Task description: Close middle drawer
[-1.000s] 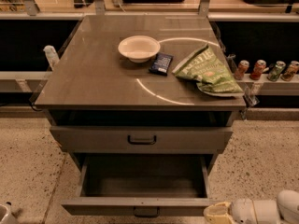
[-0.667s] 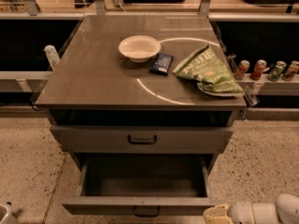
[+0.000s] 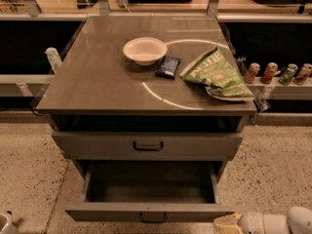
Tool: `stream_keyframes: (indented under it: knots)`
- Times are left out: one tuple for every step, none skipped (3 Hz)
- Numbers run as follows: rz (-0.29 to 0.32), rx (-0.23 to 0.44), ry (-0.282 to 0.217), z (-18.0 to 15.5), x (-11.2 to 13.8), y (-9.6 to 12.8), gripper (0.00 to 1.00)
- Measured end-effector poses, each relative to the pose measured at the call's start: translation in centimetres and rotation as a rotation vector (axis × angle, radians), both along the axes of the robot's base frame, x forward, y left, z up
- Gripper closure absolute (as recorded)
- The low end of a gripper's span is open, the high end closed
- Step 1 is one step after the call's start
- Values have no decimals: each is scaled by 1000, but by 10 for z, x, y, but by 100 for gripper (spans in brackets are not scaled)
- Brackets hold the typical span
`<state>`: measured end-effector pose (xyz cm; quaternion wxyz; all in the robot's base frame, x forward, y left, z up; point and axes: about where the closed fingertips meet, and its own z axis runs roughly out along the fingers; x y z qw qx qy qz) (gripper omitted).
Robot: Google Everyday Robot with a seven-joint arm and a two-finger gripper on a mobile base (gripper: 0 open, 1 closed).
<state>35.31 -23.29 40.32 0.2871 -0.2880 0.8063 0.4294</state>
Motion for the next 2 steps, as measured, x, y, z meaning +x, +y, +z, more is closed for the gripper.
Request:
stream_keyframes:
  knots:
    - [-8,-34,-44,4,11,-3,100]
    - [-15,-89,-163,24,42,-3,100]
